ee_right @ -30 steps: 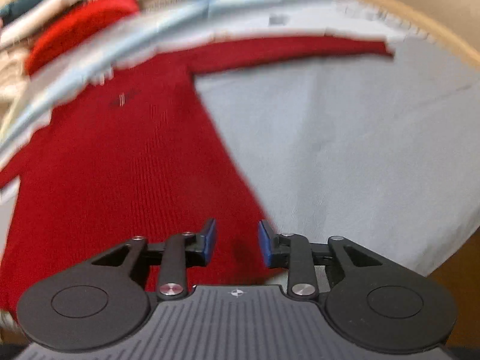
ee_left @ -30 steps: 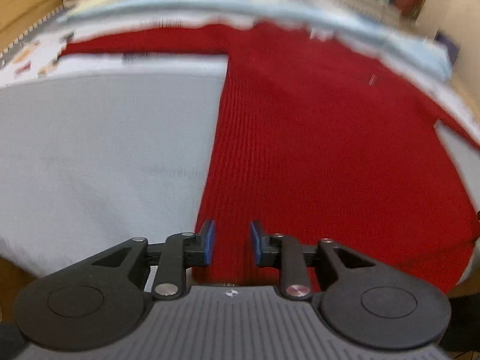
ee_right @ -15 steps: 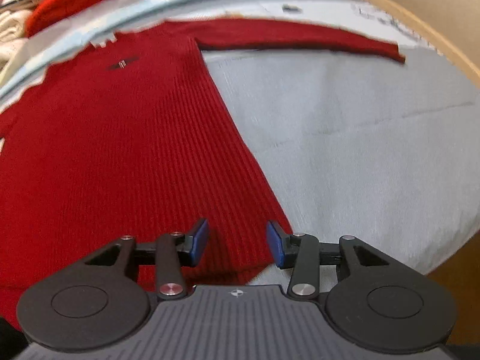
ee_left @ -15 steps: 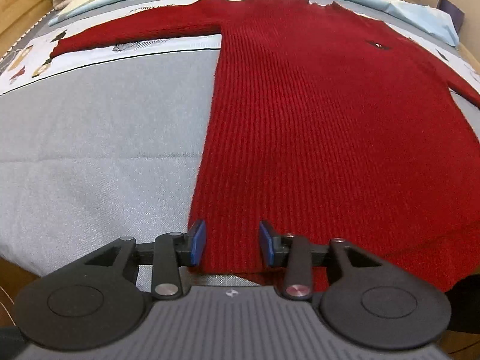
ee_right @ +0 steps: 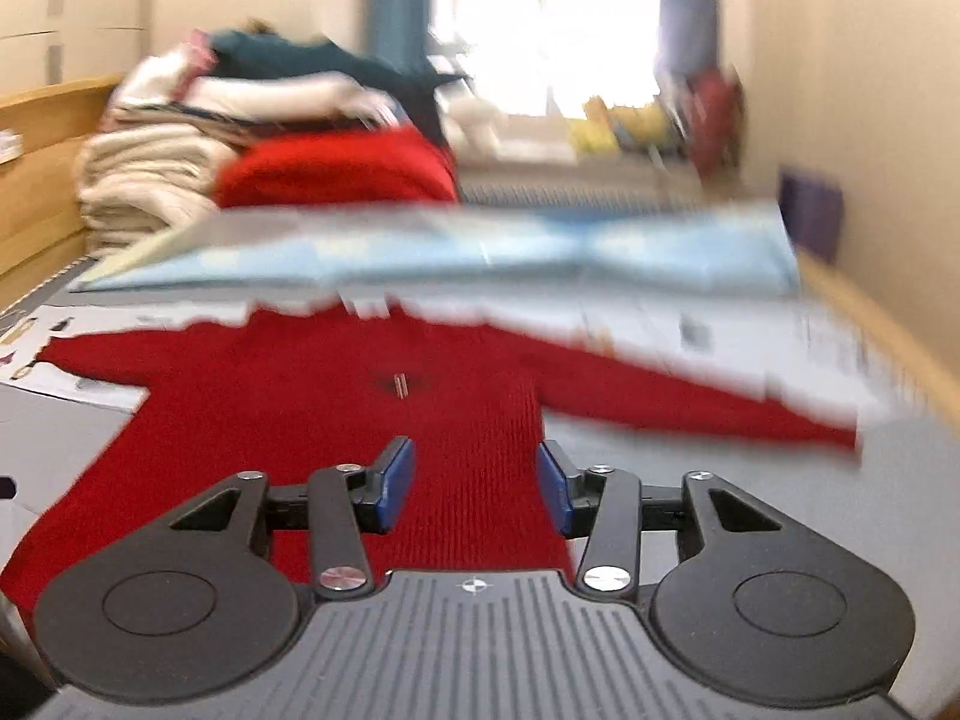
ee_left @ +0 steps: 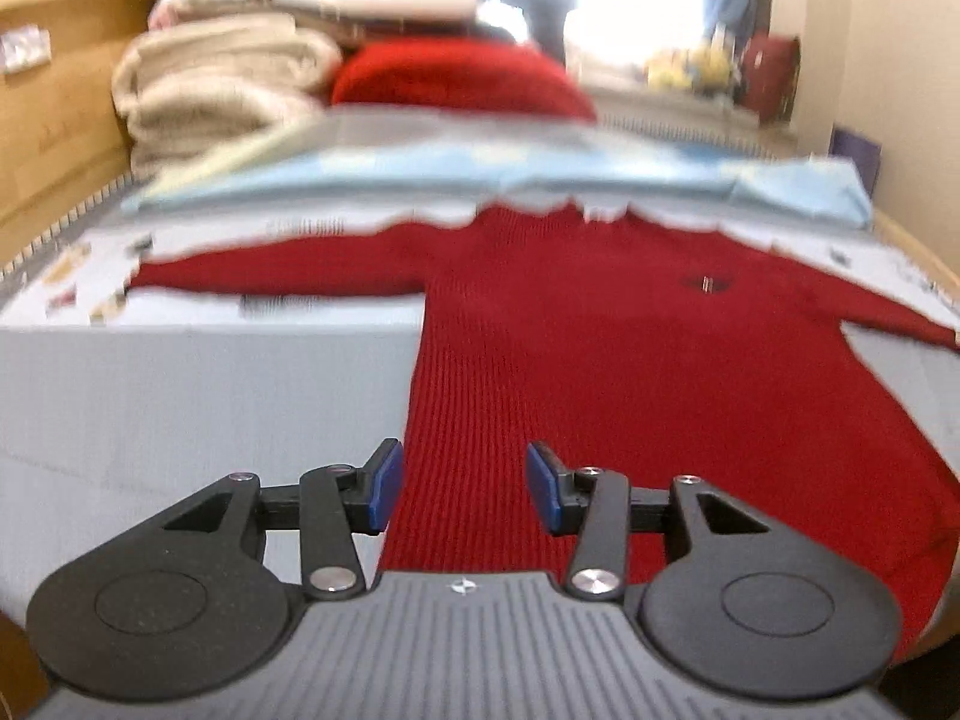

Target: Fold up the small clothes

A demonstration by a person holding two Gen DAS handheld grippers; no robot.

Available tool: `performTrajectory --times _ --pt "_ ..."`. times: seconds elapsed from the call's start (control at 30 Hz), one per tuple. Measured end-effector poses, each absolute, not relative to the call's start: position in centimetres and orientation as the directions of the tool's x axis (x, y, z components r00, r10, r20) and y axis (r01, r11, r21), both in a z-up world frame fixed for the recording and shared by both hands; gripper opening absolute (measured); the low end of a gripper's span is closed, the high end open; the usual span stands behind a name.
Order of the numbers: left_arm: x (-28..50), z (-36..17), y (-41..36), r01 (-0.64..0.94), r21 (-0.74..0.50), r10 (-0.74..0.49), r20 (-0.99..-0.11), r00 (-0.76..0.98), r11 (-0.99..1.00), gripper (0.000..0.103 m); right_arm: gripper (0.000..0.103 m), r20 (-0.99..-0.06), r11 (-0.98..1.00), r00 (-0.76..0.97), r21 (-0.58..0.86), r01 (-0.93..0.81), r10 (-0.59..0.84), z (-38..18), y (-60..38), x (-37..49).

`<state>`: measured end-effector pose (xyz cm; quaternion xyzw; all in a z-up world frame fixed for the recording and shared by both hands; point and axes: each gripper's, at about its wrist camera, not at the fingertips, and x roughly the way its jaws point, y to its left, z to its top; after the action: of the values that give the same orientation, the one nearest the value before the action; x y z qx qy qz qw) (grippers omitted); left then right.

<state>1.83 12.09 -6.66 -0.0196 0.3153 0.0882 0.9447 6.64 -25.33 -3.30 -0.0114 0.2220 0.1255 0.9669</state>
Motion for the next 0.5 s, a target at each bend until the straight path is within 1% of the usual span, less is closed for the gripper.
performTrajectory --times 0.03,0.13,0.2,0.3,0.37,0.4,0.43,0.5 --pt "1.7 -6.4 11.8 -0.176 0.027 0.160 -0.568 0.807 0.984 0.050 0.060 -0.404 0.964 0.880 0.016 -0.267 0.250 -2.1 -25.4 6.6" --pt "1.5 -5.7 10.8 -0.175 0.038 0.171 -0.504 0.846 0.984 0.050 0.067 -0.358 0.956 0.891 0.009 -0.295 0.278 0.2 -26.3 7.2" --pt "1.7 -5.4 10.7 -0.180 0.037 0.175 -0.484 0.857 0.983 0.050 0.067 -0.357 0.954 0.887 0.037 -0.299 0.292 0.1 -27.1 7.5" --pt "1.9 -4.5 10.5 -0.182 0.016 0.164 -0.514 0.842 0.983 0.050 0.067 -0.393 0.964 0.881 0.066 -0.259 0.263 -2.4 -28.2 8.0" --pt "1.8 -4.0 10.1 -0.187 0.026 0.174 -0.515 0.839 0.982 0.057 0.064 -0.457 0.970 0.856 0.116 -0.212 0.241 -3.6 -28.2 9.0" --pt "1.7 -3.8 9.9 -0.187 0.040 0.181 -0.517 0.837 0.981 0.061 0.060 -0.441 0.964 0.858 0.156 -0.217 0.265 -3.5 -28.3 9.2" --pt "1.8 -3.7 9.6 -0.187 0.056 0.188 -0.521 0.832 0.981 0.062 0.060 -0.419 0.959 0.865 0.173 -0.223 0.277 -3.2 -28.1 9.1" --pt "1.6 -3.4 9.3 -0.181 0.069 0.189 -0.531 0.826 0.981 0.062 0.060 -0.423 0.961 0.864 0.163 -0.224 0.273 -2.7 -27.5 9.3"
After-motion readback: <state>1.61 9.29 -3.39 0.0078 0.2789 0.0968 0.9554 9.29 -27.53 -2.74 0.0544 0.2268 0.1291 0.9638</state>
